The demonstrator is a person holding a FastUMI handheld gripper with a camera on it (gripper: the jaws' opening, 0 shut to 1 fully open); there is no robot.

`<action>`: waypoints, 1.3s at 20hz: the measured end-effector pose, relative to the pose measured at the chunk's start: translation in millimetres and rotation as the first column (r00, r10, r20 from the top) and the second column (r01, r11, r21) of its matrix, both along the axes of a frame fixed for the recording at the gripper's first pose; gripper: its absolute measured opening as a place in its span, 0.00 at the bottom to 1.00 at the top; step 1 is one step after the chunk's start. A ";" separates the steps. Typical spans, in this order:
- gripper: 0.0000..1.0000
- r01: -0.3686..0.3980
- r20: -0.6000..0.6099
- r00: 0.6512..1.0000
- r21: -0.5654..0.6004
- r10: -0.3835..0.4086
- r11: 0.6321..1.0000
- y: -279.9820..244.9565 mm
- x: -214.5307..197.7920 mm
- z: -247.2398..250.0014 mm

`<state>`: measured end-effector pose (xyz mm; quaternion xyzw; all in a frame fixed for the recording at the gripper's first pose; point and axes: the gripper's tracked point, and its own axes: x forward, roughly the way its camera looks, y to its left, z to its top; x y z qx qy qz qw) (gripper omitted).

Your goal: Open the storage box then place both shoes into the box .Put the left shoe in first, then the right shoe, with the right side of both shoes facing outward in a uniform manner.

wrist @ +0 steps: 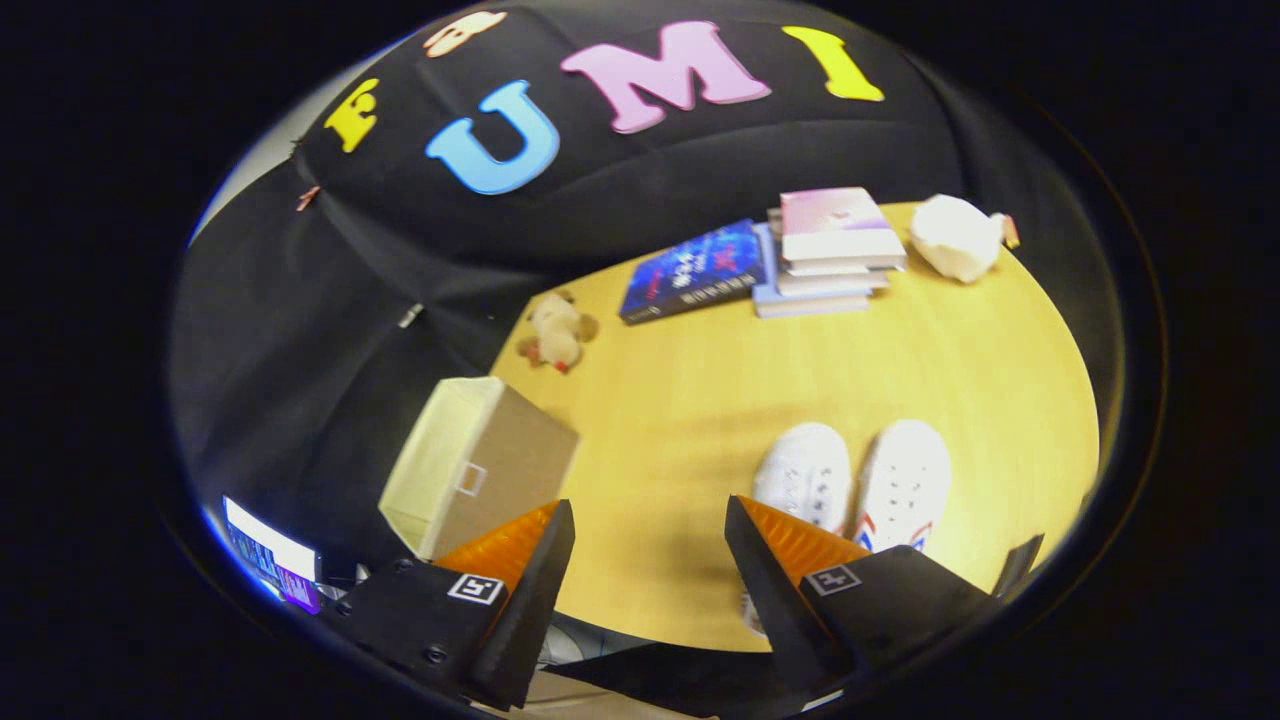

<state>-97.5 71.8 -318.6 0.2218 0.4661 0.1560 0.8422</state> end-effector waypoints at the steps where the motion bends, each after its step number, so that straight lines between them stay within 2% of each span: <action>1: 0.92 0.015 -0.038 0.999 -0.023 -0.016 1.000 -10.3 -7.5 -15.4; 6: 0.91 0.046 -0.140 0.988 -0.120 -0.062 0.992 -40.0 -18.7 -80.4; 9: 0.88 0.062 -0.174 0.981 -0.127 -0.084 0.990 -43.0 -12.4 -103.5; 12: 0.81 0.049 -0.196 0.978 -0.139 -0.076 0.989 -45.7 -6.0 -118.6; 16: 0.55 -0.016 -0.208 0.978 -0.210 -0.029 0.977 -53.8 -5.0 -139.6; 19: 0.23 -0.052 -0.196 0.981 -0.297 -0.007 0.954 -58.3 -6.0 -143.9; 21: 0.12 -0.068 -0.210 0.978 -0.321 -0.001 0.945 -59.5 -6.7 -143.9; 22: 0.11 -0.062 -0.217 0.976 -0.301 -0.005 0.952 -58.6 -7.1 -143.7; 24: 0.07 0.013 -0.238 0.969 -0.201 -0.061 0.979 -54.5 -6.1 -137.6; 26: 0.05 0.074 -0.245 0.964 -0.132 -0.104 0.989 -54.1 -1.3 -125.2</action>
